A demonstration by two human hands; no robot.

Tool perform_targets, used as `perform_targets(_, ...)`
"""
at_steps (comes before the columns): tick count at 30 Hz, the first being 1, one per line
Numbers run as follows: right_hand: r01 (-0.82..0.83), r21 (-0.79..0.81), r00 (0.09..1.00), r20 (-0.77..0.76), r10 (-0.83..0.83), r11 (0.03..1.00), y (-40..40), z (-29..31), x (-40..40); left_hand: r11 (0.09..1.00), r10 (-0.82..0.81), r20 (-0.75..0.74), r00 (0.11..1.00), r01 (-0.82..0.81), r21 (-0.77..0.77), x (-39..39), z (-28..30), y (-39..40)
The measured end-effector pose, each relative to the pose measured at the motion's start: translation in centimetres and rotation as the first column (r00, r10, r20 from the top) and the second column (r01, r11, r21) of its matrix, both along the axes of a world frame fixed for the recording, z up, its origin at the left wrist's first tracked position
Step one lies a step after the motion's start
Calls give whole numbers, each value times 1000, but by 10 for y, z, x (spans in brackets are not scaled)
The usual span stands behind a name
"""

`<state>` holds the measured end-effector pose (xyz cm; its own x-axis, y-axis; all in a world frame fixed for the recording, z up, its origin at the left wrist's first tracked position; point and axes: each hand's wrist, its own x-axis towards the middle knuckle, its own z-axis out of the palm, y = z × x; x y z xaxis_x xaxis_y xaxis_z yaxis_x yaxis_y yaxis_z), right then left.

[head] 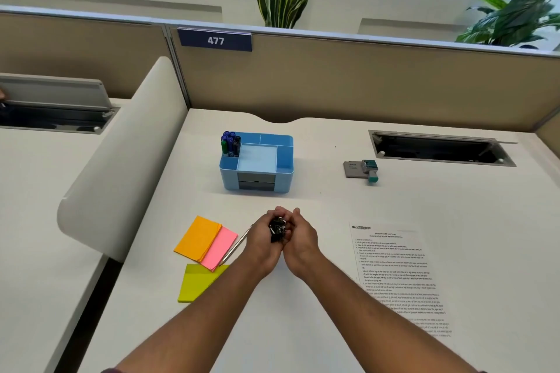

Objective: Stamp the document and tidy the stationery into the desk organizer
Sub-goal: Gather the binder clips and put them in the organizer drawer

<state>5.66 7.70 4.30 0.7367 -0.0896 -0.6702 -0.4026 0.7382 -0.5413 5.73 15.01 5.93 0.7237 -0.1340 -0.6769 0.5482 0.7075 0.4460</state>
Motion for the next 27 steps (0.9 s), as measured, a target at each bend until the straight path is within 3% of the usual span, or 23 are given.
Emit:
perform_targets(3,120,252,993,-47,-112,960,8,-4,6,990,-20,34,999,15,140,4,9,-7)
perform_targets(7,202,445,979,-99,-176,872,6,-2,7,949,-130,44,991,112,296,5,20,-14)
perform_targets(10,199,381,980,-85,-181,903,3,0,10,882,-262,63,963,213,421,6,23,-19)
perform_targets(14,231,394,973,-74,-220,890,-1,-3,13,939,-213,118,970,170,299,4,27,-19)
perform_targets(19,220,370,975,-47,-219,903,-16,-15,15,829,-382,195,903,241,504,3,36,-11)
perform_targets(27,202,428,978,-42,-204,881,-26,-8,13,691,-486,218,846,220,688,10,31,-3)
